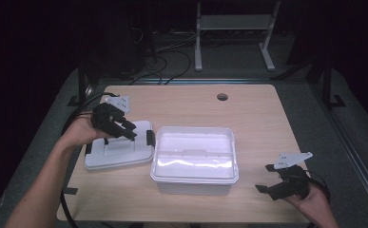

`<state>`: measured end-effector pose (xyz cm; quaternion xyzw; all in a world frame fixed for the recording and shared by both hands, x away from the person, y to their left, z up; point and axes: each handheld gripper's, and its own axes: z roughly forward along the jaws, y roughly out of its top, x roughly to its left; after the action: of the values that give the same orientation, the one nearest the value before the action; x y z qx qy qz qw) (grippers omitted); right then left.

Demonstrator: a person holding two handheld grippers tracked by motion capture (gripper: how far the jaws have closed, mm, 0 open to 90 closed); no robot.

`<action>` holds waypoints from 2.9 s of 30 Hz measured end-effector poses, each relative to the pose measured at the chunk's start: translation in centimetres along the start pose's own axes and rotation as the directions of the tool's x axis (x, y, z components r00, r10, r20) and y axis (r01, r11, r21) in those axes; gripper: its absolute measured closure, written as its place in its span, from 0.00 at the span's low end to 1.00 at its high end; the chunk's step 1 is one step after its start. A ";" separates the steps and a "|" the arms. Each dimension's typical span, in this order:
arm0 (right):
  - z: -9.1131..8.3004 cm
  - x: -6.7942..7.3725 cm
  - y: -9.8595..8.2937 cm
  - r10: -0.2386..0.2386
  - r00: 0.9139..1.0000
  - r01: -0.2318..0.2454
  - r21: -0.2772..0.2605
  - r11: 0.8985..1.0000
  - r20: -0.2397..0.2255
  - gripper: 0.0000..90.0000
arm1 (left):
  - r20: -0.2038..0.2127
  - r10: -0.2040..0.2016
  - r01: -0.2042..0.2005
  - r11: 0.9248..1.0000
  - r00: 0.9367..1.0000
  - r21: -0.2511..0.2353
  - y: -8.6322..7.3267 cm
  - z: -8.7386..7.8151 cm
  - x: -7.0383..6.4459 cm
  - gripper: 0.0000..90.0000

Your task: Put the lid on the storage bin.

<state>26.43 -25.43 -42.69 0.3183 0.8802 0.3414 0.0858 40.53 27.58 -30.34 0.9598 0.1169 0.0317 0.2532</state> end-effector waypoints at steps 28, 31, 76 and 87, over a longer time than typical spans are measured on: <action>0.9 0.2 -0.5 0.032 0.999 -0.032 0.032 0.999 0.005 0.18 | -0.021 -0.157 0.156 0.987 0.987 -0.025 -8.9 3.7 7.5 0.58; 1.0 0.3 -0.6 0.032 0.999 -0.032 0.030 0.999 0.004 0.18 | -0.030 -0.176 0.176 0.984 0.984 -0.016 -9.3 4.2 7.8 0.55; 1.6 0.7 -0.1 0.010 1.000 -0.010 0.046 0.999 -0.011 0.18 | 0.031 -0.112 0.108 0.990 0.993 0.089 -11.0 -1.7 0.7 0.94; 1.9 0.6 0.2 -0.004 1.000 0.005 0.058 0.998 -0.016 0.18 | 0.019 -0.069 0.068 0.997 0.997 0.048 -9.4 -6.1 -1.9 0.94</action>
<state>26.76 -23.86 -43.96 0.3160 0.8911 0.3182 0.0702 36.02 37.95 -29.67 0.9612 0.1480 0.0103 0.2327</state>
